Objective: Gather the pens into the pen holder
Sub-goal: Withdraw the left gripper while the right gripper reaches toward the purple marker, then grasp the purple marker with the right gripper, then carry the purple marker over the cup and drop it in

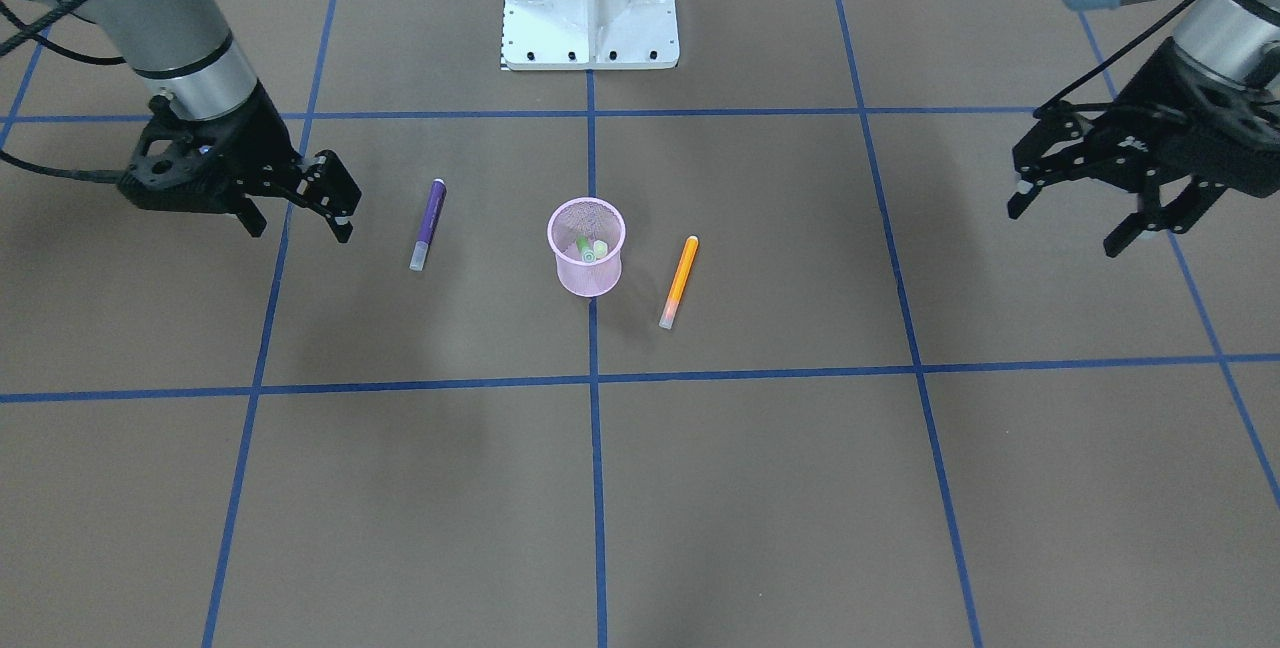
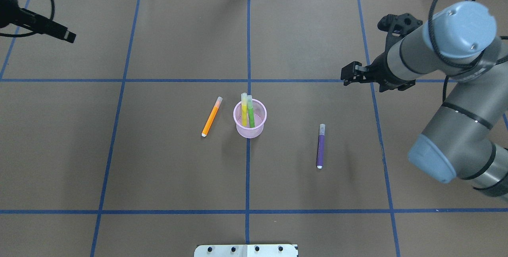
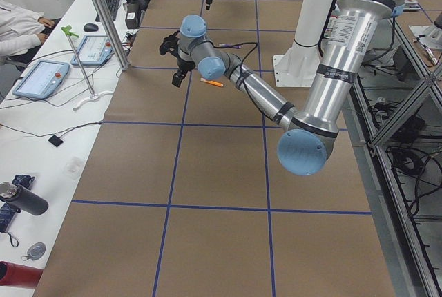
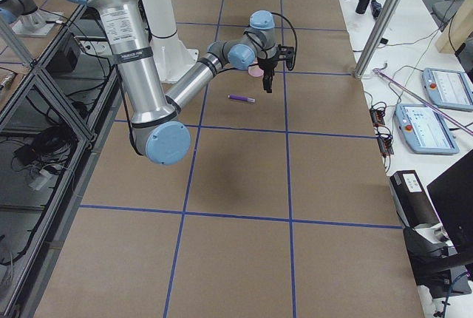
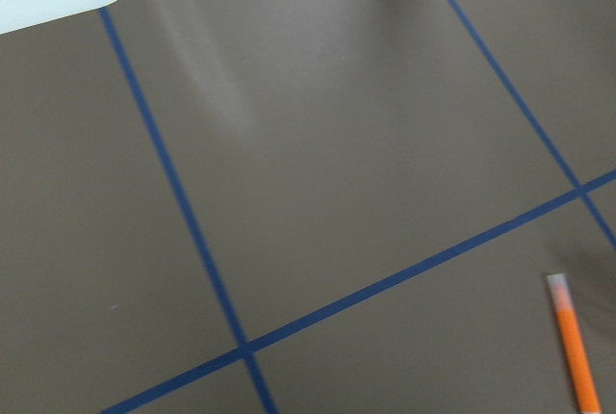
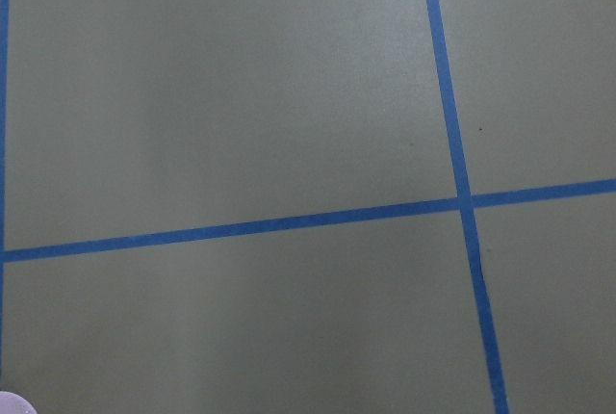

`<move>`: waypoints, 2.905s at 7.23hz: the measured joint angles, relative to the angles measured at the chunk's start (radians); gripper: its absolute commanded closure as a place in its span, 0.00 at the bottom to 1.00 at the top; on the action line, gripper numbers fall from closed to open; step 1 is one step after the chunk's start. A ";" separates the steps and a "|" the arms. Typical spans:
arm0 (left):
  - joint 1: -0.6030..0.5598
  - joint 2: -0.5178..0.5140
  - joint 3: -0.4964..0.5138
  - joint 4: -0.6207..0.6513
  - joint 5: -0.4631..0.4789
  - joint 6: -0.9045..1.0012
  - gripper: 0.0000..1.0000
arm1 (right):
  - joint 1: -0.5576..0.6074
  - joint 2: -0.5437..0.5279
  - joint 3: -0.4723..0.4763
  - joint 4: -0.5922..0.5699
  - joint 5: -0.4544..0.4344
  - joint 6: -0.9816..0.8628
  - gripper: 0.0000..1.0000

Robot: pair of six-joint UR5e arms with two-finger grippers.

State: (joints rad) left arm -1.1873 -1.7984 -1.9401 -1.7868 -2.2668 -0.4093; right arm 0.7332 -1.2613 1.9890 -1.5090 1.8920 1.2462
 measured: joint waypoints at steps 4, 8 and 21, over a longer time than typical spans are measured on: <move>-0.072 0.113 -0.079 0.020 -0.012 0.148 0.00 | -0.239 0.002 -0.143 0.170 -0.232 0.152 0.30; -0.074 0.164 -0.131 0.018 -0.011 0.145 0.00 | -0.309 0.016 -0.176 0.111 -0.291 0.162 0.52; -0.064 0.172 -0.122 0.019 -0.013 0.116 0.00 | -0.306 0.195 -0.083 0.043 -0.657 0.407 1.00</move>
State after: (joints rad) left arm -1.2510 -1.6268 -2.0623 -1.7676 -2.2794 -0.2934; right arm 0.4269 -1.0666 1.9065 -1.4660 1.2354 1.6534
